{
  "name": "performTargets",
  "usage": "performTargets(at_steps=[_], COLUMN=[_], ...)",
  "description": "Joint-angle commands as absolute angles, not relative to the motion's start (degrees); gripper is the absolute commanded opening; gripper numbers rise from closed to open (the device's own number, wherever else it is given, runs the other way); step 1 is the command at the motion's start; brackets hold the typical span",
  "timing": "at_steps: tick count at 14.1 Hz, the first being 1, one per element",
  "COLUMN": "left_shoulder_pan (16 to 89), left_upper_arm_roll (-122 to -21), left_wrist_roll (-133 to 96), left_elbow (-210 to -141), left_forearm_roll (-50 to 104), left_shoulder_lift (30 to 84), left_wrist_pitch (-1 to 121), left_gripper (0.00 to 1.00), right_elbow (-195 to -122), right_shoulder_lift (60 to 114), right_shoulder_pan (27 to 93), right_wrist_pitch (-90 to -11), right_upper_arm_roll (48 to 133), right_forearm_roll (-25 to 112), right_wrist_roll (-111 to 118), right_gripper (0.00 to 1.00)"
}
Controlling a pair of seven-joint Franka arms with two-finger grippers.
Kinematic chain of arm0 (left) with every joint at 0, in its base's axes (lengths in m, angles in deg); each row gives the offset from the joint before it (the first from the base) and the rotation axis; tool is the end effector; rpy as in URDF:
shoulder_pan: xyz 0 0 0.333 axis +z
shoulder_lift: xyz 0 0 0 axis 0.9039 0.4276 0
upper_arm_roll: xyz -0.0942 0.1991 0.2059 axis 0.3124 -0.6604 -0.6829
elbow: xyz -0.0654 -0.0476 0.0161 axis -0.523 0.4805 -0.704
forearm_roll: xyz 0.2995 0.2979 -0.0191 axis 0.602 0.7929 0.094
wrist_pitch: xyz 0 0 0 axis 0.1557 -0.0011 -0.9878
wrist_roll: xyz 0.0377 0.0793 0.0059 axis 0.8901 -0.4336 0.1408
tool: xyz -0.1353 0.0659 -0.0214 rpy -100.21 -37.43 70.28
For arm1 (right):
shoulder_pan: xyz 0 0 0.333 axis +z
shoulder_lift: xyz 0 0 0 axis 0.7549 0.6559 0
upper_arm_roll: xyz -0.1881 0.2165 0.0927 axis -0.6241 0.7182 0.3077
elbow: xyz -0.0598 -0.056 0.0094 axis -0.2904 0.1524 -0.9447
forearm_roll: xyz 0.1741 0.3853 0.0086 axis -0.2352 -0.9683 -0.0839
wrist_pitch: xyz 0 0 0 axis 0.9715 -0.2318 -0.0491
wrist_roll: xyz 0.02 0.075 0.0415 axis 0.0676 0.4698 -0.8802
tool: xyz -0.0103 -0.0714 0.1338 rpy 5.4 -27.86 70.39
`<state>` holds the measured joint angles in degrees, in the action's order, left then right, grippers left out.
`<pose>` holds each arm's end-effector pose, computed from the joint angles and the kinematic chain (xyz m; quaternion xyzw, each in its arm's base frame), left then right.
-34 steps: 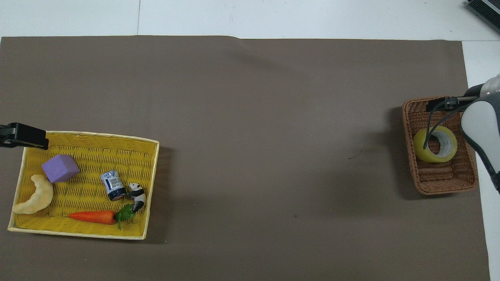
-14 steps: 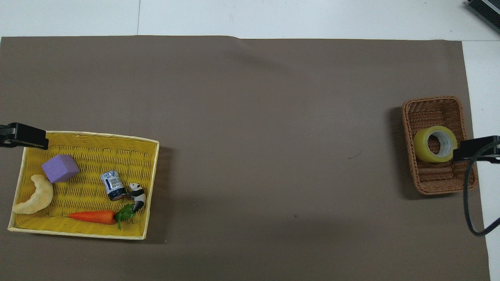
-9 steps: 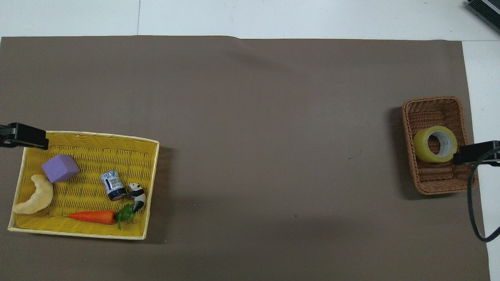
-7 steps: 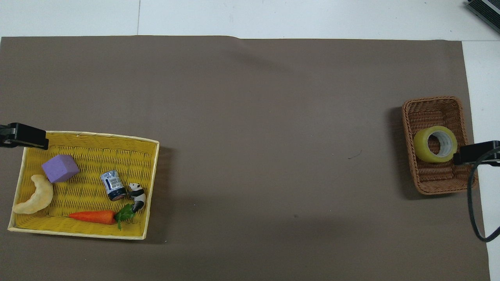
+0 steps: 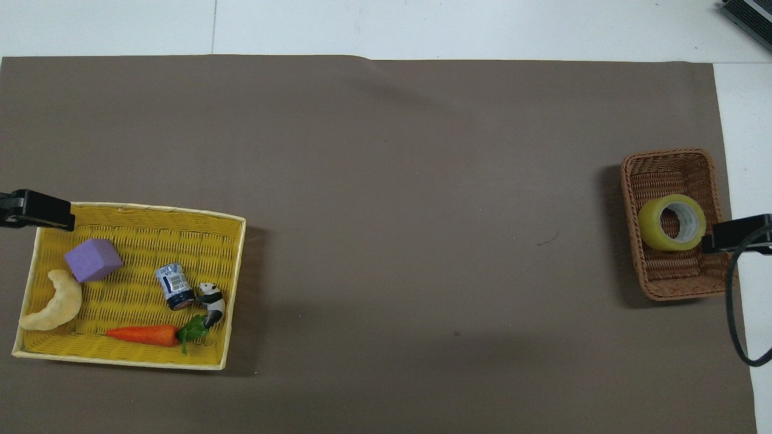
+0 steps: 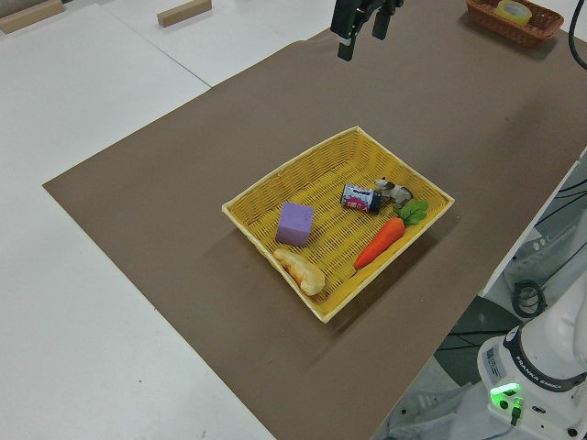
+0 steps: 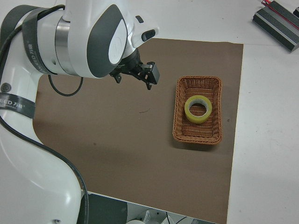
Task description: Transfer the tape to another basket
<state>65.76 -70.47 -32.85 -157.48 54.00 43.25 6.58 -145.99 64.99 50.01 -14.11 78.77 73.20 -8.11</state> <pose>0.5539 -0.0244 0.5849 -0.9995 0.0143 0.0224 0.0191 0.5269 -0.0304 0.6111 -0.9975 0.0624 0.0285 0.0139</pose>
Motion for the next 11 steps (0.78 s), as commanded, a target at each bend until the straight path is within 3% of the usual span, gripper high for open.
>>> performTargets(at_steps=[1,4,11], left_shoulder_pan=[66.4,66.4,66.4], left_upper_arm_roll=[-70.0,-70.0,-70.0], left_wrist_roll=[-33.1,-33.1,-33.1], left_elbow=[-156.2,-156.2,-156.2], left_forearm_roll=[54.7,54.7,54.7], left_shoulder_lift=[43.9,43.9,43.9], left_wrist_pitch=[5.3,5.2,5.3], left_gripper=[1.00,1.00,1.00], right_elbow=[-144.8,-146.0,-145.6], right_shoulder_lift=[66.1,65.6,65.8], right_shoulder_pan=[47.8,48.6,48.6], right_wrist_pitch=[-14.1,-18.2,-17.6], right_upper_arm_roll=[78.8,79.3,81.4], right_forearm_roll=[71.4,75.7,75.2], right_wrist_roll=[-7.6,-5.1,-3.8], right_gripper=[1.00,1.00,1.00])
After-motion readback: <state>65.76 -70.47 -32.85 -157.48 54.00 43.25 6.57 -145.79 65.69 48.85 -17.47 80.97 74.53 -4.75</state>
